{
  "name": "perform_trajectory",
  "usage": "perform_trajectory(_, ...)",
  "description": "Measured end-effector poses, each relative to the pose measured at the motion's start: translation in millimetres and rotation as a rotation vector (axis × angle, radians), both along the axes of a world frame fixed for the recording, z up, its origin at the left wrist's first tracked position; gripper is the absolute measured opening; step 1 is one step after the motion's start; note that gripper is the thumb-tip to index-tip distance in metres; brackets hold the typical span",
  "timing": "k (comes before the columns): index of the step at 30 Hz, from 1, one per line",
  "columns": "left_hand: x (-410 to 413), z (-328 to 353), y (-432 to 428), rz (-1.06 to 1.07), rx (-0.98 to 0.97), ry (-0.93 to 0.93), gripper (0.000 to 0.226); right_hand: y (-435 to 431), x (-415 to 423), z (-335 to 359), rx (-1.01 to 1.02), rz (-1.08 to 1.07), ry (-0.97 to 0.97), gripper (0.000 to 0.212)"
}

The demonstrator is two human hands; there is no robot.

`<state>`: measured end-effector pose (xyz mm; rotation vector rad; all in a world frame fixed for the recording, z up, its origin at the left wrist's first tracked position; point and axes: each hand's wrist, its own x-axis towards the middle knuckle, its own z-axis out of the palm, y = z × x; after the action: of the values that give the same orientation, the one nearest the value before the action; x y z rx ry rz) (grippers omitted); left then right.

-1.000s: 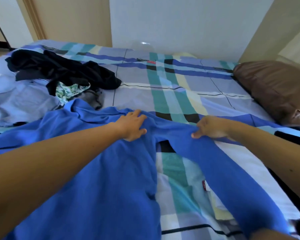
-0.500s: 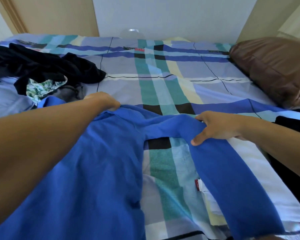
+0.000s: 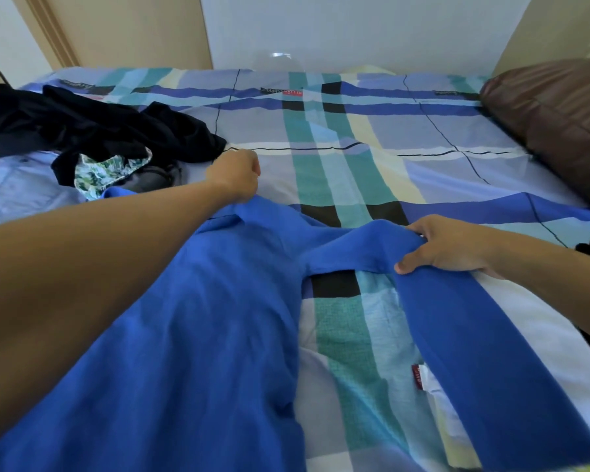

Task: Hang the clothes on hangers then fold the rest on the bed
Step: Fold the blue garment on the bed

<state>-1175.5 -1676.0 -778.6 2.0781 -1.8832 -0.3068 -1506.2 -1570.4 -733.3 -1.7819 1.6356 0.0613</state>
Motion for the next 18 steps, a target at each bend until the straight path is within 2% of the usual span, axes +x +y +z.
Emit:
perform_trajectory(1,0.7,-3.1,0.0,-0.053,0.049,-0.044,0.015,1.8,-0.3,0.7,0.006,-0.003,0.011,0.035)
perform_trajectory(3,-2.9,-7.5,7.4,-0.134,0.112,-0.096,0.030,7.8,-0.8,6.4,0.048,-0.021,0.050,0.047)
perform_trajectory(6,-27.0,-7.8,34.1,-0.272,-0.114,-0.154,0.035,16.4,-7.3,19.1,0.111,-0.032,0.097,0.054)
perform_trajectory(9,-74.5,-4.3,85.3,-0.497,-0.182,0.056,0.036,27.2,-22.7,31.2,0.028,-0.073,-0.001,0.053)
perform_trajectory(11,-106.0,-4.3,121.5,-0.638,-0.148,0.183,0.037,41.9,-34.7,39.9,-0.189,-0.139,-0.046,0.047)
perform_trajectory(13,-134.2,-4.9,152.6,-0.747,-0.142,0.271,0.029,65.5,-51.0,48.7,-0.340,-0.184,0.006,0.039)
perform_trajectory(15,-156.6,-1.4,176.3,-0.829,-0.176,0.315,0.022,95.3,-65.5,52.1,-0.215,-0.139,0.056,0.046)
perform_trajectory(18,-180.0,3.0,196.0,-0.836,-0.154,0.401,0.018,131.8,-75.7,39.4,0.015,-0.102,0.056,0.059)
